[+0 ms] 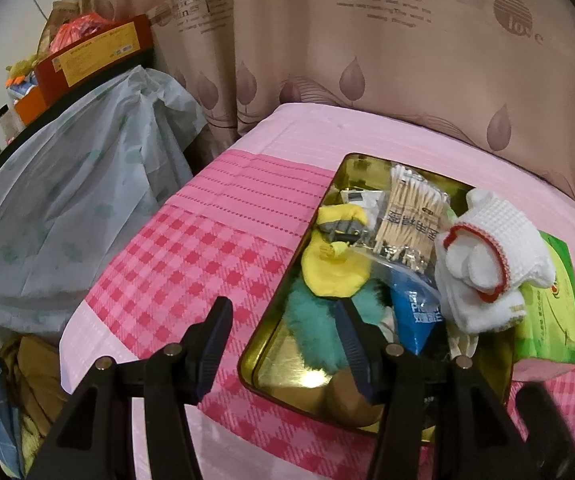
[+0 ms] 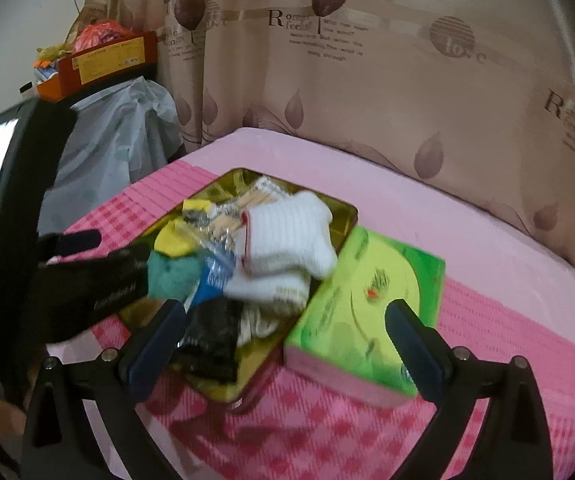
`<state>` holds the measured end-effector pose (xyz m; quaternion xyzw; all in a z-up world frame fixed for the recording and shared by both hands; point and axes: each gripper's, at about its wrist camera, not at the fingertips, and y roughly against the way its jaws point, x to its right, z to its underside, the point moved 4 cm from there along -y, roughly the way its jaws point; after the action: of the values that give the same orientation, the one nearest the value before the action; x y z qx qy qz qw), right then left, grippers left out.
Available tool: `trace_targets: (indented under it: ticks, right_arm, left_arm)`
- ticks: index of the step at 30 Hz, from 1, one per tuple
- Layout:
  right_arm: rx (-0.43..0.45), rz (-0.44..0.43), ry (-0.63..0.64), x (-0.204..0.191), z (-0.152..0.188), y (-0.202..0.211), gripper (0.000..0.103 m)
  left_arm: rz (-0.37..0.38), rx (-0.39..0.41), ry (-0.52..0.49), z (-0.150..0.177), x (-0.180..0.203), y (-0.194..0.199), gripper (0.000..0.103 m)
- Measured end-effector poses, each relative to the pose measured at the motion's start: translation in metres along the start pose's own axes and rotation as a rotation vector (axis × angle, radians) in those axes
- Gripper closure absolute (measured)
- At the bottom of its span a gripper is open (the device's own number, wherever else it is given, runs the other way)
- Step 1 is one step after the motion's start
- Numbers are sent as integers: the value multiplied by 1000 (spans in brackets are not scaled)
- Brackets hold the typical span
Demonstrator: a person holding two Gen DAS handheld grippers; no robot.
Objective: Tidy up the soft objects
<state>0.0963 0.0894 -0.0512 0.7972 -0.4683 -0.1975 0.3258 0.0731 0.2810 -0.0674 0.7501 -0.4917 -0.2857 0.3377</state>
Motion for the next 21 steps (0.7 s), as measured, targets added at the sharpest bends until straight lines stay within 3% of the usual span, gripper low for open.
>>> trace_targets:
  ticks: [21]
  right_arm:
    - [-37,-5,-29,-2,17,3,3]
  left_arm:
    - [10,1,-29,2,10,5,48]
